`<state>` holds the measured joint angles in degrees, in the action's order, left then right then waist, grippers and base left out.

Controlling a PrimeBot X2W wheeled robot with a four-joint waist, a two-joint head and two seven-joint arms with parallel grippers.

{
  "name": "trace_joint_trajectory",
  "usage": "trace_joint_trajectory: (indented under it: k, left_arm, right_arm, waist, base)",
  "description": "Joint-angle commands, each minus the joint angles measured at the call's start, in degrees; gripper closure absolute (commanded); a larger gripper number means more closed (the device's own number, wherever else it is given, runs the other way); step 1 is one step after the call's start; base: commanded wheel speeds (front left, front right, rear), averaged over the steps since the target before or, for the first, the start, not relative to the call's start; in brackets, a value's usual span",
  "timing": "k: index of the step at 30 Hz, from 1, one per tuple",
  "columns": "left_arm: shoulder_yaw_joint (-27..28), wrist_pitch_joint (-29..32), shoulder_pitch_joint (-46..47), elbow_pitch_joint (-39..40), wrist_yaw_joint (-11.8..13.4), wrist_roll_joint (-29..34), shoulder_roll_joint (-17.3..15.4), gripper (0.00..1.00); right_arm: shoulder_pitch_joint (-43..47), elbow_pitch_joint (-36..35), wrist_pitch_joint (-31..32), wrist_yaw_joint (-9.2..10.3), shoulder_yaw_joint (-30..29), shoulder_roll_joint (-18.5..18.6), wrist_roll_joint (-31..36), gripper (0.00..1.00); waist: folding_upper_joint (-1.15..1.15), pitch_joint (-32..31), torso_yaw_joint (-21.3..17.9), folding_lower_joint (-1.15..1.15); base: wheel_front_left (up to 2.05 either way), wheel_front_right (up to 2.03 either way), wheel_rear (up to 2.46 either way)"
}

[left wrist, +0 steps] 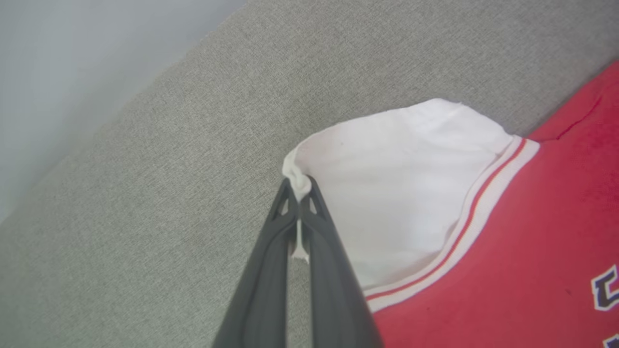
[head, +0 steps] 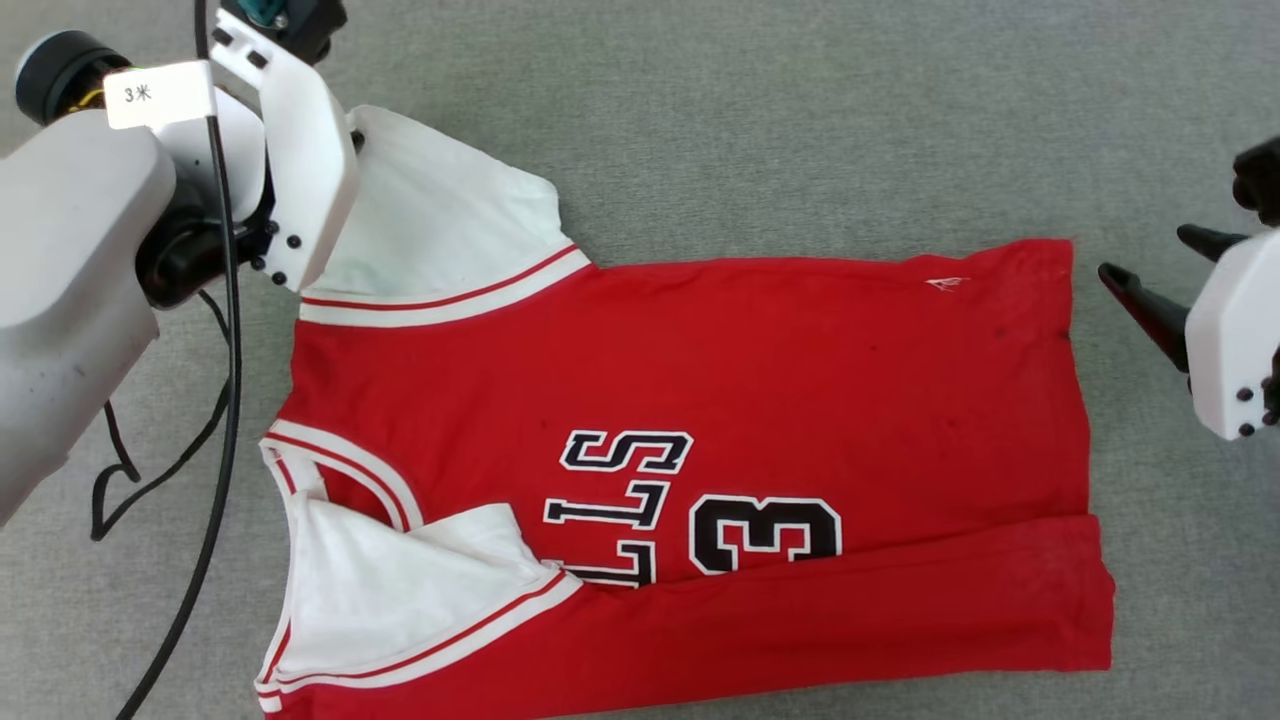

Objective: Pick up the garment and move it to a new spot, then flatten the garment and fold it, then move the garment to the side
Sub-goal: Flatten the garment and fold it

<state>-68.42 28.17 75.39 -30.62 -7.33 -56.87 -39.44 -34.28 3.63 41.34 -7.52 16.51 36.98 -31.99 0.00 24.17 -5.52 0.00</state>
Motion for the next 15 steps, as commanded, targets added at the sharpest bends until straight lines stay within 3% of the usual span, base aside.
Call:
trace_joint_trajectory:
  k: [1, 7, 15]
  left_arm:
    - [-0.2, -0.28, 0.03, 0.16, -0.07, 0.18, 0.05, 1.0]
    - [-0.5, -1.15, 1.21, 1.37, -0.09, 0.24, 0.57, 1.0]
    - [-0.79, -2.16, 2.74, 2.14, -0.07, 0.57, 0.87, 1.0]
  right_arm:
    - [-0.98, 0.31, 0.71, 0.07, 0.37, 0.1, -0.39, 0.0]
    - [-6.48, 4.63, 9.81, 0.07, 5.28, 0.41, -2.6, 0.0]
    - [-12.16, 12.54, 11.29, 0.06, 12.5, -2.92, -1.96, 0.0]
  waist:
    - [0.0, 0.24, 0.33, 0.0]
    - [0.0, 1.63, 1.67, 0.0]
    - [0.0, 3.76, 2.53, 0.0]
  base:
    - [0.0, 0.0, 0.0]
    - [0.0, 0.0, 0.0]
    - [0.0, 0.0, 0.0]
